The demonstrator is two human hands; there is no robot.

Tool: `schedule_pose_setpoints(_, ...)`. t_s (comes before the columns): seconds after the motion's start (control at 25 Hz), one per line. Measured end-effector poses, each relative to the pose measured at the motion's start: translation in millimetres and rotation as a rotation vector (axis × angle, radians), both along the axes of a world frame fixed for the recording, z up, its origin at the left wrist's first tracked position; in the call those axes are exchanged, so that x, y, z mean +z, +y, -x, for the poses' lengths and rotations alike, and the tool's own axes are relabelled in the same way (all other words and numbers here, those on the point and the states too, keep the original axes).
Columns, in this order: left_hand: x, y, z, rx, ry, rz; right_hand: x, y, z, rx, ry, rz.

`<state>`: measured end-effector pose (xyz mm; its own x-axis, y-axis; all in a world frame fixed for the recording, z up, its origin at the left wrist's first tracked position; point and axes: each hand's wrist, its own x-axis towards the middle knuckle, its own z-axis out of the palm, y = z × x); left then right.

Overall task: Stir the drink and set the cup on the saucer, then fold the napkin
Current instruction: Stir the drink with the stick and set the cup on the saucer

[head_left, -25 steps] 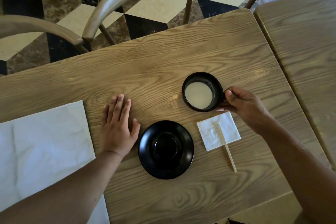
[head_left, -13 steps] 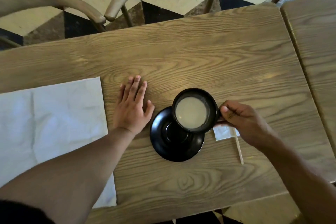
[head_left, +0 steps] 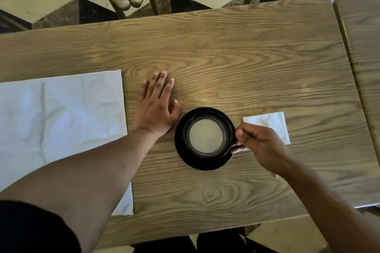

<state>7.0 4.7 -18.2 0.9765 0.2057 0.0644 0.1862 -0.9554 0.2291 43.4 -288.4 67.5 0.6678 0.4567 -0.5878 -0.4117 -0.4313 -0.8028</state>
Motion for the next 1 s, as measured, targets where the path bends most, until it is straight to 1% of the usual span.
schedule_pose_setpoints(0.48, 1, -1, 0, 0.003, -0.021, 0.01, 7, 6, 7, 0.0, 0.017, 0.015)
schedule_pose_setpoints(0.64, 0, -2, 0, 0.004, -0.018, 0.014, 9, 7, 4, 0.012, 0.017, 0.065)
schedule_pose_setpoints(0.8, 1, 0, 0, 0.006, -0.021, 0.011, 14, 10, 4, 0.025, -0.035, 0.134)
schedule_pose_setpoints(1.0, 1, -1, 0, 0.002, -0.009, 0.013, 15, 9, 3, 0.04, -0.065, 0.161)
